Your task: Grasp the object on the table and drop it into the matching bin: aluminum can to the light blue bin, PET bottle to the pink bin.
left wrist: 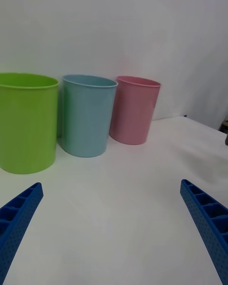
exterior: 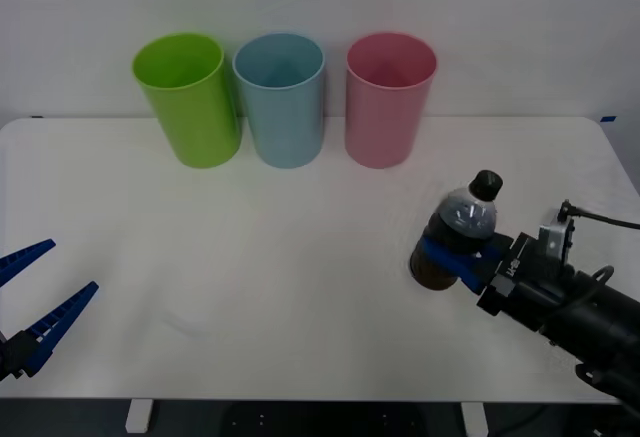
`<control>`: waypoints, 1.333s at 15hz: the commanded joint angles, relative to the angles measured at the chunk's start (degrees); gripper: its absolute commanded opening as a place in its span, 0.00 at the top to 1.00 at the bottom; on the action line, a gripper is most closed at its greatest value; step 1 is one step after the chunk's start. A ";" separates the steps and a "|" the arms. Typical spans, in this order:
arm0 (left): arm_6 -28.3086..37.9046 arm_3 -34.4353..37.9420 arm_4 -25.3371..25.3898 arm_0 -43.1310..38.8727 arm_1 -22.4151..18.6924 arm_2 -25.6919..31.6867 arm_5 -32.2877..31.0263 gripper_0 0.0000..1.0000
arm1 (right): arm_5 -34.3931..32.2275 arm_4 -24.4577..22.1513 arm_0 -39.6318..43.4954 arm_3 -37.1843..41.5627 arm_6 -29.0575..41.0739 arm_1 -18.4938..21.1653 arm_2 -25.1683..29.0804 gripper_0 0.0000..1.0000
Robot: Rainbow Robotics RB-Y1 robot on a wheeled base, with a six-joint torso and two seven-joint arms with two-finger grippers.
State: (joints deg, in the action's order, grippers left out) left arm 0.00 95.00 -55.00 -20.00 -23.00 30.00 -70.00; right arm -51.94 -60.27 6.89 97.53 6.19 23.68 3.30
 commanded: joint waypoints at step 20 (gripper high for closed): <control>0.00 0.00 0.00 0.00 0.00 0.00 0.00 0.00 | 7.46 -7.50 -33.17 -12.10 16.92 6.20 -0.32 1.00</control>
State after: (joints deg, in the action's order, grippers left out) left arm 0.00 95.00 -55.00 -20.00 -23.00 30.00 -70.00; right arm -44.44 -67.35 -24.38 87.38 23.16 29.96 3.47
